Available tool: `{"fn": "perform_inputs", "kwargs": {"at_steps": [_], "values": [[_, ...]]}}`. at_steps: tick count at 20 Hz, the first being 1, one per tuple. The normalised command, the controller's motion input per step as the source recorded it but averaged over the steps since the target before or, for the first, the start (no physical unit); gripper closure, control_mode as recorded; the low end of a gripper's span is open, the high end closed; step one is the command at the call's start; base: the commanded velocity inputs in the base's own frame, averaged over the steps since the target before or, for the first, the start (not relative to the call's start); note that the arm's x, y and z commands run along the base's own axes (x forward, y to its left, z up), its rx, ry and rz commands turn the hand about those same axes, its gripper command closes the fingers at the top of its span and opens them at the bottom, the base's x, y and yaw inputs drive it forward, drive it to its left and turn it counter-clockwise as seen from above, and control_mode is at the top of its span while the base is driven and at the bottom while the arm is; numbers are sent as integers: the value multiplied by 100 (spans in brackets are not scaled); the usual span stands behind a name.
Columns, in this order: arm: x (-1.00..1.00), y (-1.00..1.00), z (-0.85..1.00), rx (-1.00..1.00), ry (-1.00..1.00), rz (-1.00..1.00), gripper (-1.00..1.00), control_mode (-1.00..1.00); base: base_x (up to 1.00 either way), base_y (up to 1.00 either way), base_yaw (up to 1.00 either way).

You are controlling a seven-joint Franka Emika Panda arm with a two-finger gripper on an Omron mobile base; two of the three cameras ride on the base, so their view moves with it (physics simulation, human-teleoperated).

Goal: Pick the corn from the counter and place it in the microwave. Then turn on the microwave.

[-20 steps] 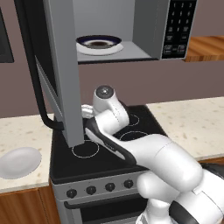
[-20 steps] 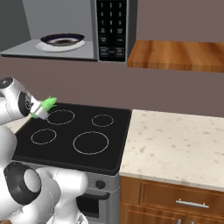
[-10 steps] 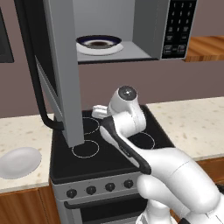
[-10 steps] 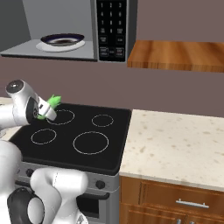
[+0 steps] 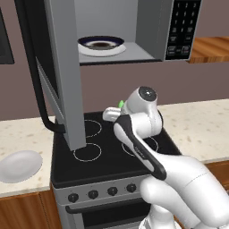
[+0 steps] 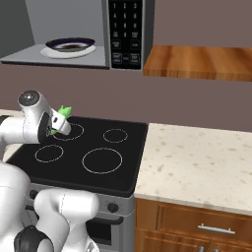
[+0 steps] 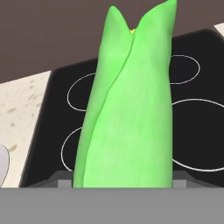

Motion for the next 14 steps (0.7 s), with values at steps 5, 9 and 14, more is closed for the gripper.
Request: {"fn": "perform_inputs", "kwargs": {"at_steps": [5,9,14], "values": [[-3,-16,13,0,0,9,100,-100,0,0,0],[-6,-13,7,0,3,16,100,-100,0,0,0],[-6,-11,0,0,3,17,100,-100,0,0,0]]}}
